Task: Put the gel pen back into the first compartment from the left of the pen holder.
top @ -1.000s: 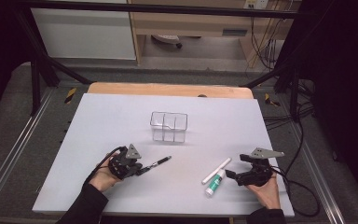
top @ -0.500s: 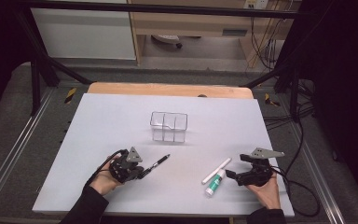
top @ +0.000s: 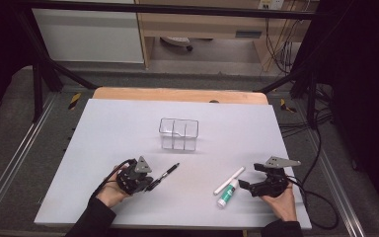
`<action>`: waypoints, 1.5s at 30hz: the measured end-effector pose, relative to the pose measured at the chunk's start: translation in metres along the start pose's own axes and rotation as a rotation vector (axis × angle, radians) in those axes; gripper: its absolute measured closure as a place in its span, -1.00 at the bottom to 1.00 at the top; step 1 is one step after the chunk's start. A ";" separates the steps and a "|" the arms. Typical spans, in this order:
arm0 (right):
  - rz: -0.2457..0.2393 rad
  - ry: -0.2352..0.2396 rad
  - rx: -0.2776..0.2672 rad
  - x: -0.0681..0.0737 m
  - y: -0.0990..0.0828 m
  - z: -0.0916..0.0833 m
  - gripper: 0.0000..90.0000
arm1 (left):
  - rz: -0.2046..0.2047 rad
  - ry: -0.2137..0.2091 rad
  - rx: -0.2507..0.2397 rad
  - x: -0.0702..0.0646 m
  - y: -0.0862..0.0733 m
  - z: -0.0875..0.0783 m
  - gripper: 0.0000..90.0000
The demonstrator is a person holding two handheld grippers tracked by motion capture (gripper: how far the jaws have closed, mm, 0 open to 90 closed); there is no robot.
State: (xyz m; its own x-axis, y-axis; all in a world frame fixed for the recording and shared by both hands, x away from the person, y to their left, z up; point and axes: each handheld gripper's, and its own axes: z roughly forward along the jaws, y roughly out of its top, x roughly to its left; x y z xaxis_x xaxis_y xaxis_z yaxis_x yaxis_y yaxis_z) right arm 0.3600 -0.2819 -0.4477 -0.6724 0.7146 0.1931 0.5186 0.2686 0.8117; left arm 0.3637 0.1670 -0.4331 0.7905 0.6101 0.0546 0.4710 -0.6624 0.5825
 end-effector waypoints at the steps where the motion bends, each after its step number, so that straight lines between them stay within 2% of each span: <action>1: 0.000 0.000 0.000 0.000 0.000 0.000 -0.99 | -0.002 0.004 -0.002 0.002 0.001 -0.001 0.81; 4: 0.000 0.000 0.000 0.000 0.000 0.000 -0.99 | -0.023 0.020 -0.015 0.004 0.002 -0.004 0.47; 6: -0.001 0.001 0.001 0.000 0.000 0.000 -0.99 | -0.029 0.036 -0.020 0.005 0.003 -0.005 0.16; 8: -0.001 0.001 0.001 0.000 0.000 0.000 -0.99 | -0.026 0.033 0.001 0.006 0.005 -0.007 -0.07; 12: 0.000 0.001 0.000 0.000 0.000 0.000 -0.99 | -0.035 -0.003 0.024 0.006 0.008 -0.005 -0.58; 14: 0.000 0.000 0.000 0.000 0.000 0.000 -0.99 | -0.044 -0.029 0.029 0.005 0.010 -0.004 -0.73; 16: -0.001 0.000 -0.002 0.000 0.000 0.000 -0.99 | -0.083 -0.035 0.030 0.005 0.014 -0.003 -0.84; 19: -0.001 0.001 -0.003 0.000 0.000 0.000 -0.99 | -0.122 -0.015 0.040 0.005 0.018 -0.001 -0.80; 21: -0.001 0.000 -0.001 0.000 0.000 0.000 -0.99 | -0.120 -0.017 0.034 0.005 0.019 0.000 -0.79; 24: 0.005 0.001 -0.004 0.000 0.000 -0.001 -0.99 | -0.101 -0.015 0.031 0.001 0.023 0.001 -0.79; 27: 0.000 0.000 -0.003 0.000 0.000 -0.001 -0.99 | -0.065 -0.003 0.027 -0.003 0.029 0.002 -0.80; 29: 0.000 0.000 -0.001 0.000 0.000 0.000 -0.99 | -0.057 0.014 0.020 -0.005 0.035 0.003 -0.78; 32: 0.000 -0.001 0.000 0.000 0.000 0.000 -0.99 | -0.043 0.010 0.016 -0.006 0.045 0.006 -0.76; 36: -0.001 0.000 -0.002 0.000 0.000 0.000 -0.99 | -0.045 0.019 0.013 -0.005 0.057 0.011 -0.65; 39: -0.001 -0.001 -0.001 0.000 0.000 0.000 -0.99 | -0.044 0.006 0.021 -0.003 0.066 0.017 -0.58; 43: -0.002 0.000 -0.003 -0.001 0.000 0.000 -0.99 | -0.015 0.009 0.039 -0.003 0.073 0.025 -0.38; 45: -0.002 0.000 -0.002 0.000 0.000 0.000 -0.99 | -0.020 0.011 0.045 -0.004 0.076 0.029 -0.27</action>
State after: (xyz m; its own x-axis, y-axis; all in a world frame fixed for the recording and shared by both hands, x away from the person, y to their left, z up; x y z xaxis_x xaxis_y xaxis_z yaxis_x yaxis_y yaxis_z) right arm 0.3602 -0.2823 -0.4475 -0.6734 0.7139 0.1921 0.5167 0.2687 0.8129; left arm 0.4073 0.1017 -0.4128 0.7763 0.6282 0.0527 0.5041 -0.6689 0.5463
